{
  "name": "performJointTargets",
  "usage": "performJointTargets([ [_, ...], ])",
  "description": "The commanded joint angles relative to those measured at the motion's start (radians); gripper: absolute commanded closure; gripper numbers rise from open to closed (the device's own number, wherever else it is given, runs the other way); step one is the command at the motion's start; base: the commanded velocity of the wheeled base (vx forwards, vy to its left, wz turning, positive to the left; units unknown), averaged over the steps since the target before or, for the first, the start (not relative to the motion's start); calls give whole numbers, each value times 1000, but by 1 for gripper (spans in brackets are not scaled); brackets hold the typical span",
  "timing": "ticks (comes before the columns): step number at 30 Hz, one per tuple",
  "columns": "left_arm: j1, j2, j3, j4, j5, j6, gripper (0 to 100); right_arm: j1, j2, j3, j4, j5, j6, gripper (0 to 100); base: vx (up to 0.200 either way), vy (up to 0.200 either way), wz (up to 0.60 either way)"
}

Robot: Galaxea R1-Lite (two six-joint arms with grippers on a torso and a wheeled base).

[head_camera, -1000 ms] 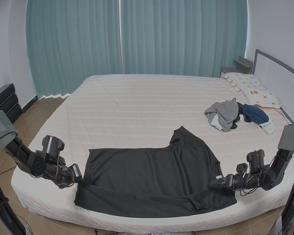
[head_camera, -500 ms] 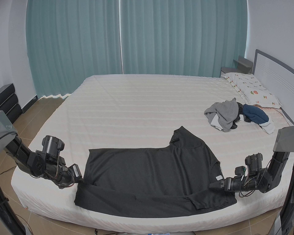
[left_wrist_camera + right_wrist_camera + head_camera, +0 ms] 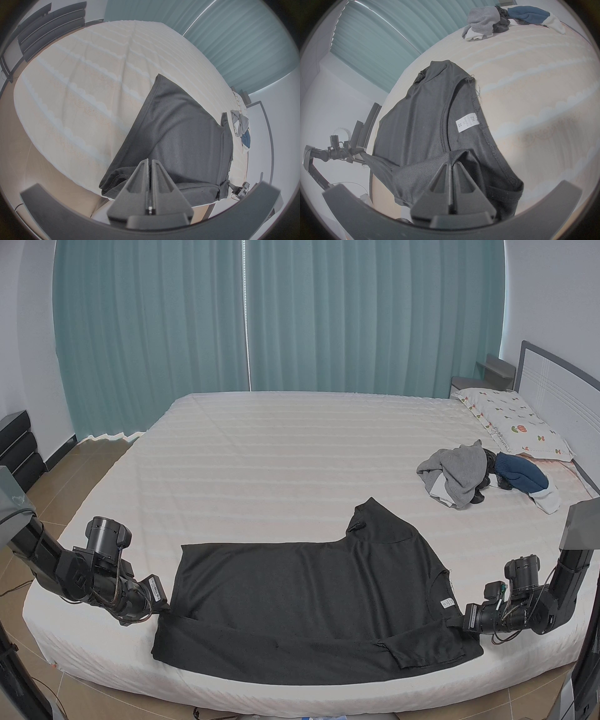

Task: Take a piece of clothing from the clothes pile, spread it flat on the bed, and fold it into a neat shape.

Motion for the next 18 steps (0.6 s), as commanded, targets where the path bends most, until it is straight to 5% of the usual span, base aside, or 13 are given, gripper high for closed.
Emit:
performJointTargets([
  [1, 0, -3, 2, 1, 1, -1, 100, -3, -4, 24, -44, 2, 3, 100, 0, 0, 0],
  [7, 0, -31, 15, 2, 4, -1, 100, -3, -24, 88, -179, 8, 16, 100, 0, 0, 0],
  [18, 9, -86, 20, 47, 5, -1, 100, -79, -157, 170, -196, 53, 17, 100, 0, 0, 0],
])
